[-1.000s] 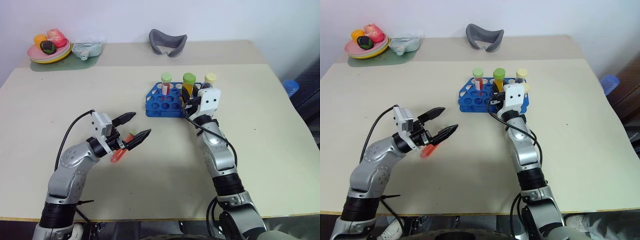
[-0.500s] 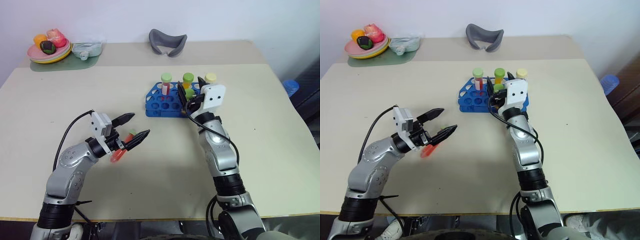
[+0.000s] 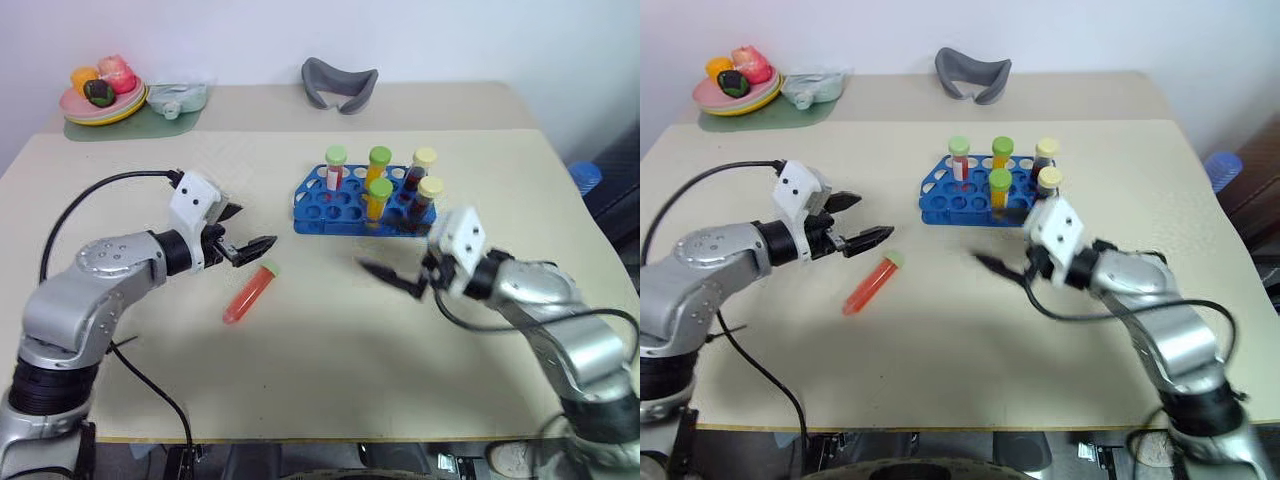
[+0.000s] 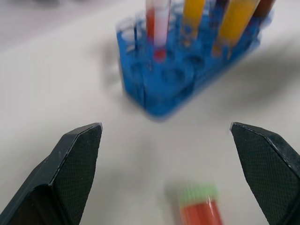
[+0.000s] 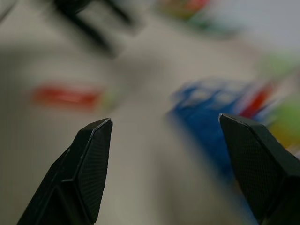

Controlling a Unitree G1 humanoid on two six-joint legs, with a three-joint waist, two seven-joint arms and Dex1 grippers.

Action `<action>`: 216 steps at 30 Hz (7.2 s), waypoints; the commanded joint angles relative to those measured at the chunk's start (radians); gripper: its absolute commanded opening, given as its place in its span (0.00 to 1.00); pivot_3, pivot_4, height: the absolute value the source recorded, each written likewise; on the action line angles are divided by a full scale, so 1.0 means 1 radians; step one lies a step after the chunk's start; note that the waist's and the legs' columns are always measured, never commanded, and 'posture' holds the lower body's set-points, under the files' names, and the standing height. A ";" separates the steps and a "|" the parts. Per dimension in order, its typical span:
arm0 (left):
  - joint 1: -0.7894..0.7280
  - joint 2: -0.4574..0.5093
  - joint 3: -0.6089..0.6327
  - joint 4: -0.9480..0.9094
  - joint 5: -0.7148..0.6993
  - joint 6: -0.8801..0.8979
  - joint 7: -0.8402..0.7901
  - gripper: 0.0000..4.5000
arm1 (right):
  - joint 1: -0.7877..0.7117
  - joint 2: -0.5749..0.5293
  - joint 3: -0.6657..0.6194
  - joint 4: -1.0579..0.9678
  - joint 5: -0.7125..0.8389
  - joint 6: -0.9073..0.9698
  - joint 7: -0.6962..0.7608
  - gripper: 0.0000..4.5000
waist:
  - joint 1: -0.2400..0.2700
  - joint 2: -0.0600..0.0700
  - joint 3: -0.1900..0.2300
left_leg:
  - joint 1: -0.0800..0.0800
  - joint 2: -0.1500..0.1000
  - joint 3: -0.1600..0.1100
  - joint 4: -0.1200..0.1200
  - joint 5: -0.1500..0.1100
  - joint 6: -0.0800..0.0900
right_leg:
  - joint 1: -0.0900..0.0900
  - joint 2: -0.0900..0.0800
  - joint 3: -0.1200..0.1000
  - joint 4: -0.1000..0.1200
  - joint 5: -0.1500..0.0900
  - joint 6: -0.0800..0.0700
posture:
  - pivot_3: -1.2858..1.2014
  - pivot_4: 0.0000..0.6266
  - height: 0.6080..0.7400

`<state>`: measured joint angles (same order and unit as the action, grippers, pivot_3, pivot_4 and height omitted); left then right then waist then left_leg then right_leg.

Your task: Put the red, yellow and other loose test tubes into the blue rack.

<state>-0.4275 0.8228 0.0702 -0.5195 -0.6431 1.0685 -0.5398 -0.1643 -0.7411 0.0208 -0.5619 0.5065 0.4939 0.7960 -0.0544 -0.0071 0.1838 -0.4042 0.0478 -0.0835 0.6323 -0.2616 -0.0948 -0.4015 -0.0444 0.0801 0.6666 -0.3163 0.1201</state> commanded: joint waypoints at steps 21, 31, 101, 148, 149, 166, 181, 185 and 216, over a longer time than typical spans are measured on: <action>-0.352 0.076 -0.404 0.123 -0.354 0.546 0.425 1.00 | -0.031 0.093 0.095 -0.057 0.000 0.000 0.001 0.82 | 0.005 -0.006 0.004 | 0.011 0.000 0.000 -0.001 0.000 0.000 | 0.011 0.000 0.000 -0.002 -0.001 0.000 | 0.52 0.24 1.00; -0.353 0.097 -0.397 0.180 -0.509 0.546 0.633 0.72 | -0.044 0.111 0.114 -0.063 -0.006 0.004 0.000 0.84 | 0.010 -0.006 0.004 | 0.011 0.000 0.000 -0.001 0.000 0.000 | 0.011 -0.001 0.000 -0.002 -0.001 0.000 | 0.52 0.24 1.00; -0.355 0.001 -0.210 0.357 0.256 0.143 0.083 0.17 | -0.028 0.146 0.123 -0.064 -0.020 0.012 -0.042 0.84 | 0.012 -0.005 0.003 | 0.012 0.000 0.000 0.000 0.000 0.000 | 0.011 0.000 0.000 0.000 -0.001 0.000 | 0.52 0.24 1.00; -0.196 -0.861 -0.183 0.951 0.545 -1.407 0.192 0.17 | 0.084 0.251 -0.117 -0.066 0.083 0.101 -0.319 0.84 | 0.038 -0.006 0.003 | 0.011 -0.001 0.002 0.000 0.000 0.000 | 0.011 -0.001 0.001 -0.003 0.000 0.001 | 0.52 0.24 1.00; -0.202 -0.865 -0.186 0.967 0.551 -1.413 0.191 0.17 | 0.085 0.251 -0.116 -0.068 0.083 0.103 -0.321 0.84 | 0.037 -0.006 0.003 | 0.011 -0.001 0.002 0.000 0.000 0.000 | 0.011 -0.001 0.001 -0.003 0.000 0.001 | 0.52 0.24 1.00; -0.209 -0.874 -0.183 1.025 0.572 -1.456 0.182 0.17 | 0.096 0.251 -0.116 -0.084 0.089 0.117 -0.333 0.84 | 0.037 -0.006 0.003 | 0.011 -0.001 0.002 0.000 0.000 0.000 | 0.011 -0.001 0.001 -0.003 0.000 0.001 | 0.52 0.24 1.00; -0.209 -0.863 -0.191 1.076 0.612 -1.517 0.206 0.17 | 0.097 0.254 -0.115 -0.085 0.086 0.113 -0.334 0.84 | 0.037 -0.006 0.003 | 0.011 -0.001 0.002 0.000 0.000 0.000 | 0.012 -0.001 0.001 -0.003 0.000 0.001 | 0.52 0.24 1.00; -0.192 -0.856 -0.187 1.062 0.614 -1.515 0.214 0.17 | 0.097 0.255 -0.113 -0.082 0.086 0.112 -0.332 0.84 | 0.036 -0.006 0.003 | 0.011 -0.001 0.002 -0.001 0.000 0.000 | 0.012 -0.001 0.001 -0.003 0.000 0.001 | 0.52 0.24 1.00; -0.194 -0.892 -0.189 1.053 0.582 -1.476 0.190 0.17 | 0.090 0.263 -0.099 -0.084 0.085 0.116 -0.335 0.84 | 0.037 -0.006 0.003 | 0.011 -0.001 0.002 -0.001 0.000 0.000 | 0.012 -0.001 0.001 -0.003 0.000 0.001 | 0.52 0.24 1.00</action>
<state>-0.6056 -0.0589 -0.1200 0.5307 -0.0559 -0.4164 -0.3458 -0.0685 -0.4856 -0.0808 -0.5957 0.5742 0.6149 0.4610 -0.0171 -0.0127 0.1866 -0.3928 0.0468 -0.0813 0.6317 -0.2618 -0.0949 -0.3893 -0.0454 0.0806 0.6635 -0.3167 0.1209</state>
